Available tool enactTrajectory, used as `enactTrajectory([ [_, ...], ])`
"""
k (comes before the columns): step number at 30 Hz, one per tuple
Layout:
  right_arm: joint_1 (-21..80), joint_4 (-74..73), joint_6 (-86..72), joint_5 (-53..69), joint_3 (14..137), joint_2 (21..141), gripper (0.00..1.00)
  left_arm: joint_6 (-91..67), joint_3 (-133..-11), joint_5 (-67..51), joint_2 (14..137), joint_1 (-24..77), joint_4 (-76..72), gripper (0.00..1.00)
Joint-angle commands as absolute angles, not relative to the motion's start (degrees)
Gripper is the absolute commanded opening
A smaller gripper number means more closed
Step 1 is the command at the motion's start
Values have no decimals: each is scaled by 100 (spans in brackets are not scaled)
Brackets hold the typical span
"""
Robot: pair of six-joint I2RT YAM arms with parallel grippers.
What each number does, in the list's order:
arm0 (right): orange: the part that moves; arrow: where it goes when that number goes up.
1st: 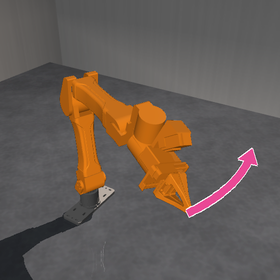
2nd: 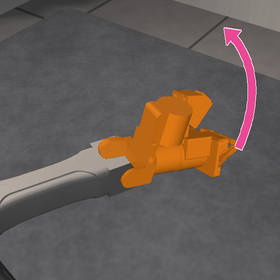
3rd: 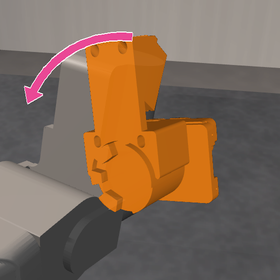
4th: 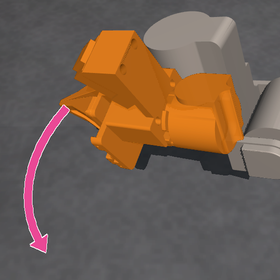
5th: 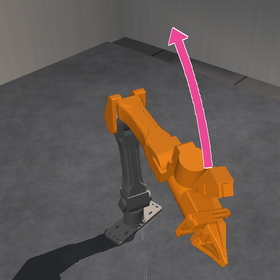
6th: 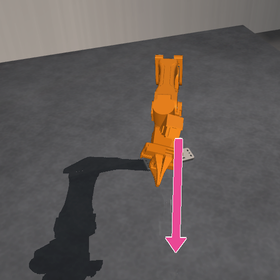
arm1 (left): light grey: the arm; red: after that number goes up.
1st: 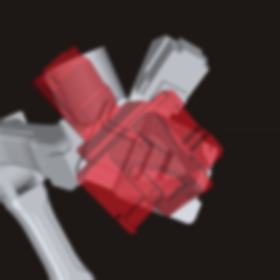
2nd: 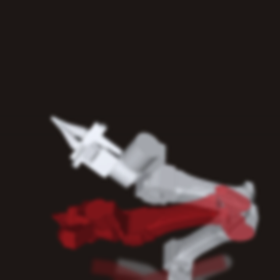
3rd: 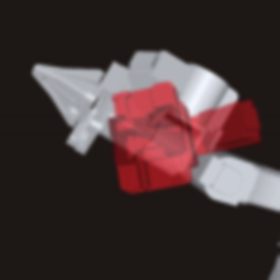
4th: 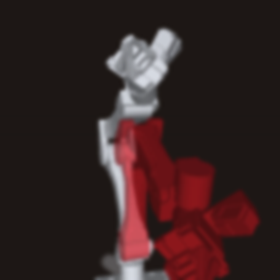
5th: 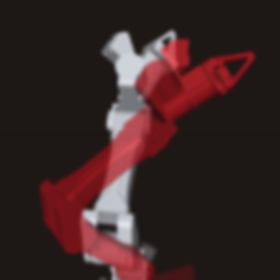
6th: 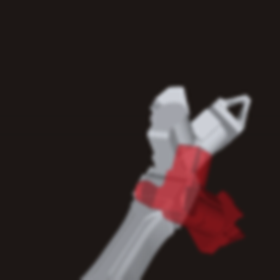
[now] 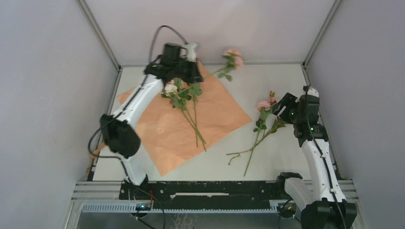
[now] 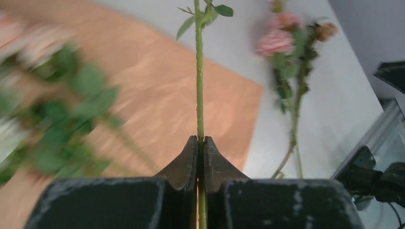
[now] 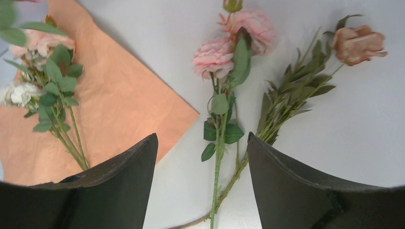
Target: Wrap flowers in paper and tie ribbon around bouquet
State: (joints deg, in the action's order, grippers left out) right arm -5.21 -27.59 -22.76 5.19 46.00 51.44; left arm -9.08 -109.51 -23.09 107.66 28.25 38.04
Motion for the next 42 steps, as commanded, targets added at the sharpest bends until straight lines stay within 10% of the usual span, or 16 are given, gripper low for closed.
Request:
enactTrajectory([
  [1,-147,-2410,-2135,565,4693,5323,76,-1204,-9455,-2371,9253,1679,3288,0],
  [8,533,-2460,-2214,83,4845,5775,76,-2173,-6846,-1953,8339,906,1575,0],
  [21,85,-2128,-2268,775,4526,7403,60,-2926,-5913,-1530,10026,1656,1114,7],
  [31,81,-1823,-2094,747,4738,8836,61,-3119,-5685,-1218,9482,1942,1452,66],
  [37,132,-2065,-1885,630,5121,9493,44,-2783,-5981,-1294,8715,1951,2155,81],
  [42,131,-2548,-1663,318,5439,9190,0,-1894,-6404,-926,7862,1951,2310,94],
])
